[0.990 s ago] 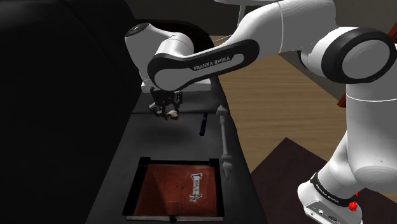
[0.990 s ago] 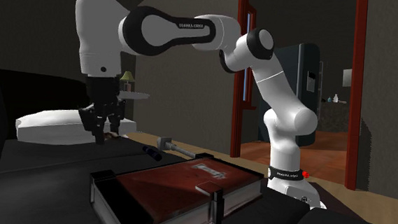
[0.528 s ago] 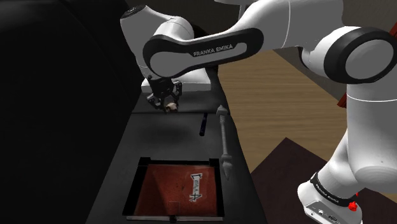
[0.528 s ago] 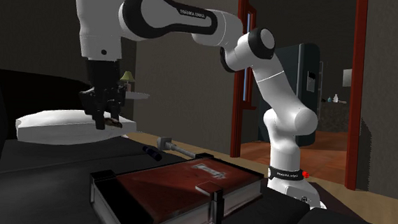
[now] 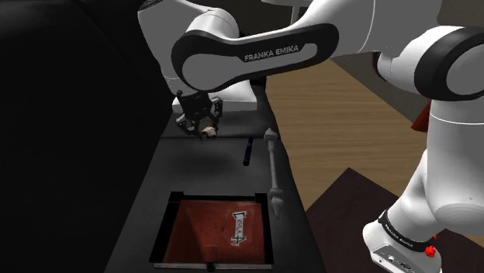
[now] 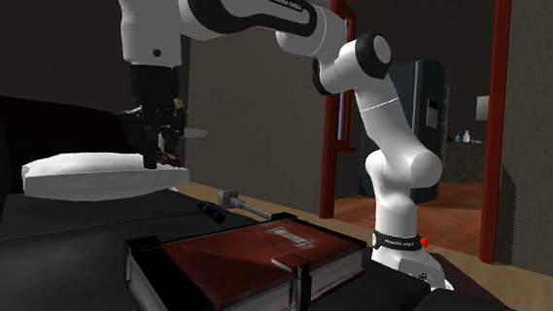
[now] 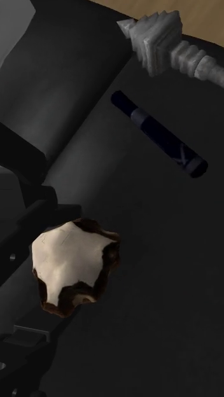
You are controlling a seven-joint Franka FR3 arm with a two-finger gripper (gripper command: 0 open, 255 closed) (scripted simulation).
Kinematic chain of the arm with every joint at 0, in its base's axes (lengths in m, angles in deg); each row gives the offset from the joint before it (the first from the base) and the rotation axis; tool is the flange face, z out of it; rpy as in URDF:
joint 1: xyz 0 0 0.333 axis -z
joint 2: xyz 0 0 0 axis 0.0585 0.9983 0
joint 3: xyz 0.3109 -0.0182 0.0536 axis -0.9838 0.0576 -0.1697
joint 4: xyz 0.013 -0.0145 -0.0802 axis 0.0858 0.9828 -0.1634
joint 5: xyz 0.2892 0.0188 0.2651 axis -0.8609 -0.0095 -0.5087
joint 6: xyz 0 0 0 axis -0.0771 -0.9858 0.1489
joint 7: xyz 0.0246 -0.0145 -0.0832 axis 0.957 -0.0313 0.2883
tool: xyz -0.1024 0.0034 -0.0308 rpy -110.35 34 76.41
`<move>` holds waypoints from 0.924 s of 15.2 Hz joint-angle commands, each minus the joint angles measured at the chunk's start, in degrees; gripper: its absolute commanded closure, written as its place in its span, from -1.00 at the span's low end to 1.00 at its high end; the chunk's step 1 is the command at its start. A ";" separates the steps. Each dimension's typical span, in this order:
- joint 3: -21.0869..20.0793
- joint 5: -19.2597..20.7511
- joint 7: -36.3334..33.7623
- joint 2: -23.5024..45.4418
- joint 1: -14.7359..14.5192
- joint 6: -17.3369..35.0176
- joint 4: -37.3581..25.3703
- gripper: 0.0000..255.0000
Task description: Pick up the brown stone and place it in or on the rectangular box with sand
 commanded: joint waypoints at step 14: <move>-6.98 -5.90 -15.88 -11.46 -7.26 2.31 16.20 1.00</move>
